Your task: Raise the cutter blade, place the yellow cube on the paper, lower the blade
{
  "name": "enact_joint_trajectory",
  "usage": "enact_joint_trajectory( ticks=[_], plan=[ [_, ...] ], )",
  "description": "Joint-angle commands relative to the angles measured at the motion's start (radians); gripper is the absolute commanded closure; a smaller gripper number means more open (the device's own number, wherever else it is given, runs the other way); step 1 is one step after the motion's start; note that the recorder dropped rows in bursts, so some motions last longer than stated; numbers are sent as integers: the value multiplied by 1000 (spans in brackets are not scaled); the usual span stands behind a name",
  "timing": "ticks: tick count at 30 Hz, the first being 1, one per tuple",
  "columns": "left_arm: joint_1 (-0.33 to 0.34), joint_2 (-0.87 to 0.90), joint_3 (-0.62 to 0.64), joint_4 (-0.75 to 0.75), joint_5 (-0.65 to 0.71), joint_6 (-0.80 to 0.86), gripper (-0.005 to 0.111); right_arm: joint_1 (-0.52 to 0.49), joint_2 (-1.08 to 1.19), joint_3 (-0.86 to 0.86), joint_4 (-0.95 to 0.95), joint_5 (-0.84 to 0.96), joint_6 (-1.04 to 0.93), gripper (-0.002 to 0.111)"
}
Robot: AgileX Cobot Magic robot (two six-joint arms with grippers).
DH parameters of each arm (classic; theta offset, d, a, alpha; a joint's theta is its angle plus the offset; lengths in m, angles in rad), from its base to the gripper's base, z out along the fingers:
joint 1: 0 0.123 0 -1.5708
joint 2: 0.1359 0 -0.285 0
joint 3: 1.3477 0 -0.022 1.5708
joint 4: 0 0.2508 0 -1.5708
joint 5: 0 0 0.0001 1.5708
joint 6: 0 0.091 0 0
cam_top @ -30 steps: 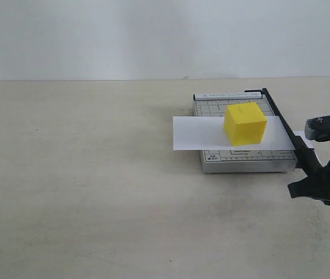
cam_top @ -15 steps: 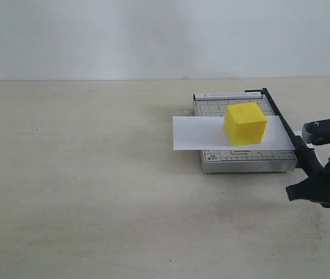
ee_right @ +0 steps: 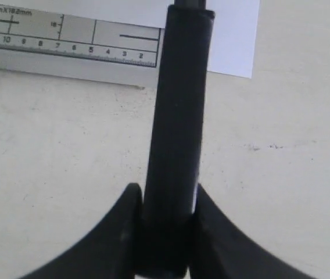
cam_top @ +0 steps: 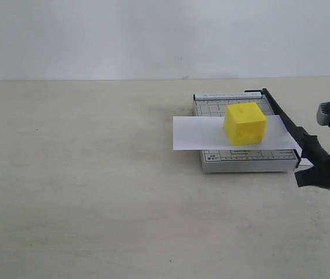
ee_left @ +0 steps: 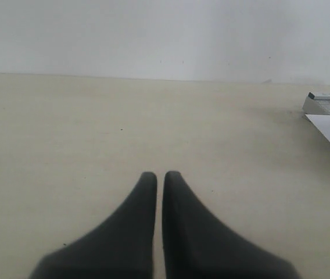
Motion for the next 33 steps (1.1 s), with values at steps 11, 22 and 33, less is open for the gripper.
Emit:
enact_joint_trajectory(
  ticks=[11,22,33],
  plan=[
    [4,-4,4,5,2,1,102,8,-19,1,-6,34,10,50],
    [4,-4,4,5,2,1,102,8,-19,1,-24,-73,-29,50],
    [4,-4,4,5,-1,1,102,8,-61,1,-34,-132,-31,50]
  ],
)
